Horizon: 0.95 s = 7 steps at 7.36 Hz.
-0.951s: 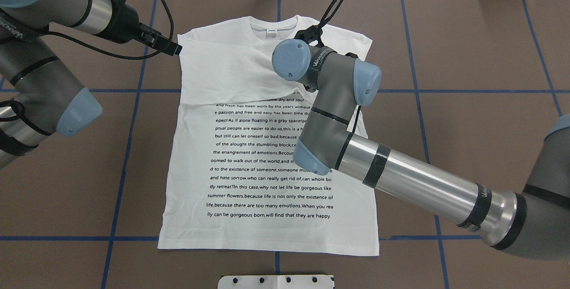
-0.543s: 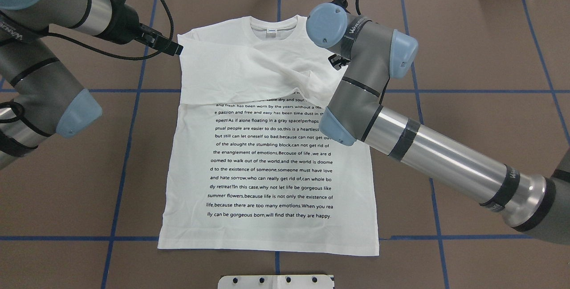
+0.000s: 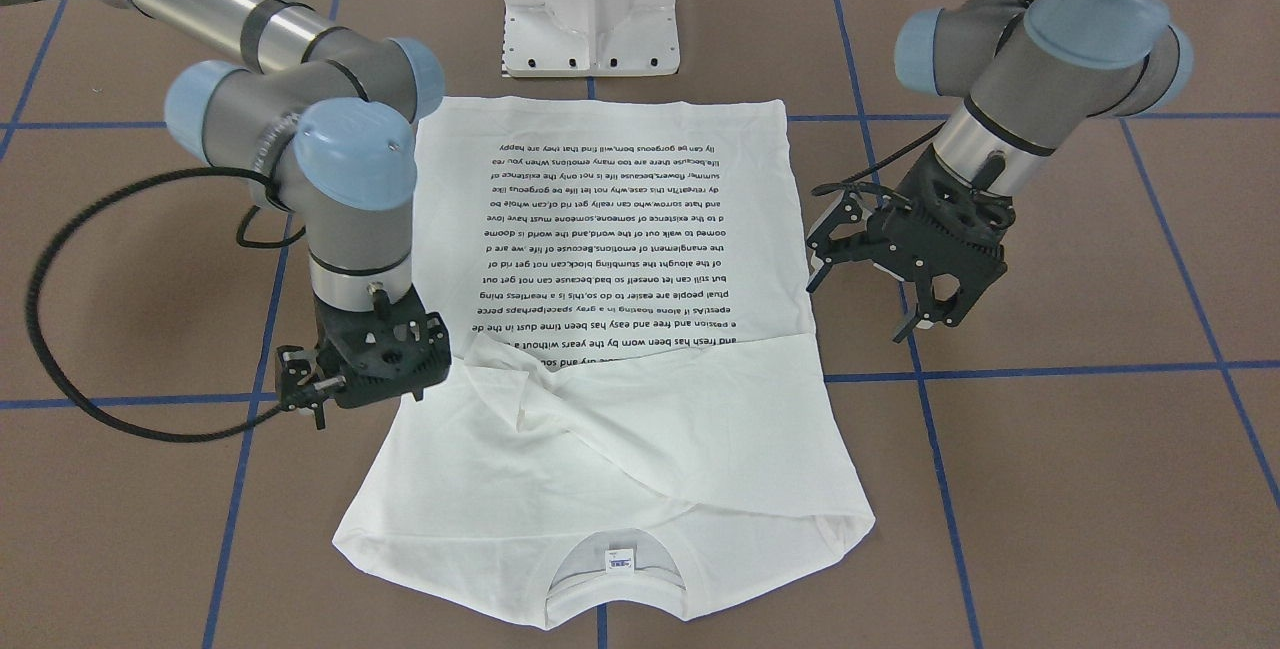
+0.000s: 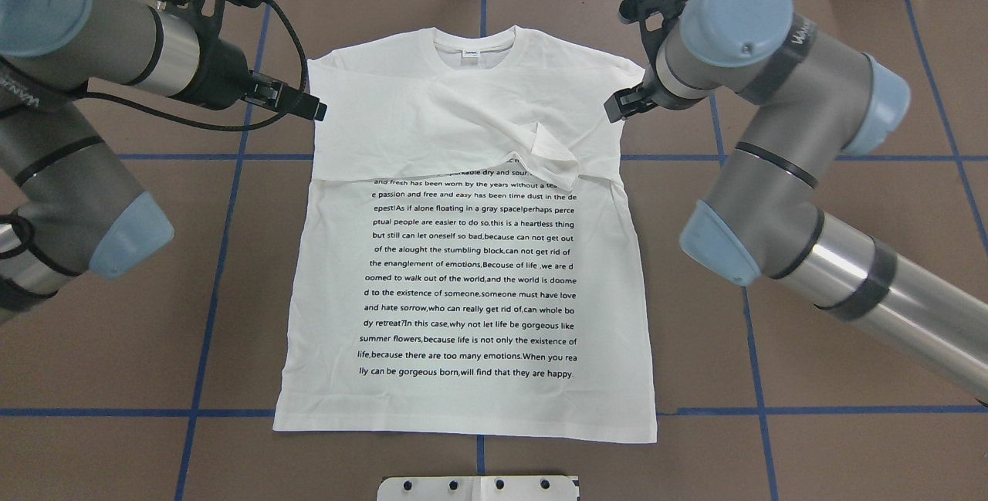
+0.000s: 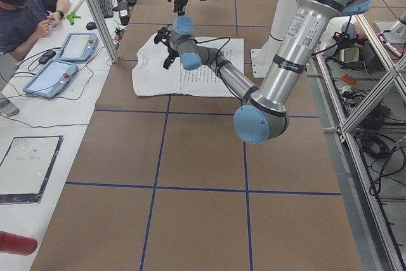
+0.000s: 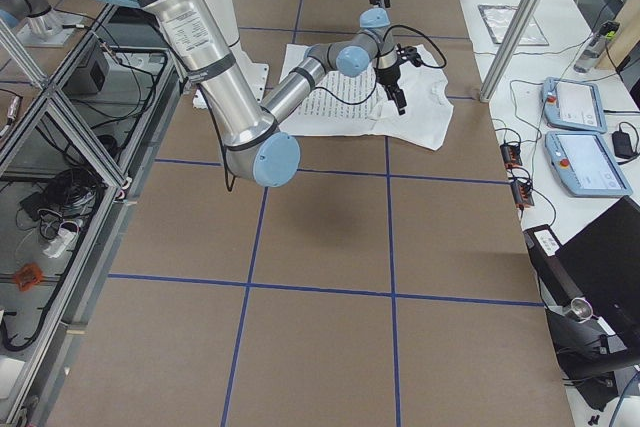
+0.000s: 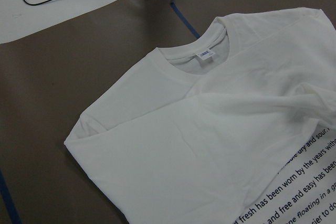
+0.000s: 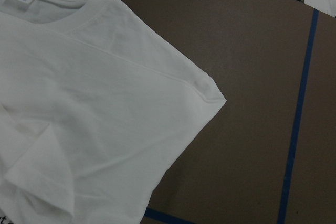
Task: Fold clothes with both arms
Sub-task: 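Move both grippers down to the hem corners nearest the robot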
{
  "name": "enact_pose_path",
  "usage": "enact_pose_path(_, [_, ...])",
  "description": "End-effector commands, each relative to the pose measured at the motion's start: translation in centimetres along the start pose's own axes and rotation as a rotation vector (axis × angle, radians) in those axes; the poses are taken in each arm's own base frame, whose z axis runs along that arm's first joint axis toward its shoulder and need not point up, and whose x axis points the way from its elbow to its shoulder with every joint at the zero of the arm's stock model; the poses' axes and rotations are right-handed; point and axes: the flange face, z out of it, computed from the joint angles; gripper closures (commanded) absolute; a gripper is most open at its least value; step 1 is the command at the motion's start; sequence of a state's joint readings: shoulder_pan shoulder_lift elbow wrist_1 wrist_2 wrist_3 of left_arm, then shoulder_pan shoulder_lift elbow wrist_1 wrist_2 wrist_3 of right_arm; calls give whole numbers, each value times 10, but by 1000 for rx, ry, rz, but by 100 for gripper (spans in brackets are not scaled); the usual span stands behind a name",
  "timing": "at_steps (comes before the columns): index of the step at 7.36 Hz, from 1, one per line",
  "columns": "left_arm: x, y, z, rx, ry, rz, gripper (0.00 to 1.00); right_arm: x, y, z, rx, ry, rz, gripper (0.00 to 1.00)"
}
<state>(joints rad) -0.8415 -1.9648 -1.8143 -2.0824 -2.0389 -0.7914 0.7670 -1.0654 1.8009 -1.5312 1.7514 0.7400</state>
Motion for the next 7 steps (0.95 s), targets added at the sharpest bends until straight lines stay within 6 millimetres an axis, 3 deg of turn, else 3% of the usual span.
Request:
enact_pose_path(1, [36, 89, -13, -12, 7, -132, 0, 9, 95, -41, -41, -84, 250, 0])
enact_pose_path(3, [48, 163, -12, -48, -38, -218, 0, -30, 179, -54, -42, -88, 330, 0])
enact_pose_path(4, [62, 204, 3, -66, -71, -270, 0, -39, 220, -65, -65, -94, 351, 0])
enact_pose_path(5, [69, 243, 15, -96, -104, -317, 0, -48, 243, -68, -75, -95, 352, 0])
enact_pose_path(7, [82, 302, 32, -138, -154, -349, 0, -57, 251, -67, -54, -93, 338, 0])
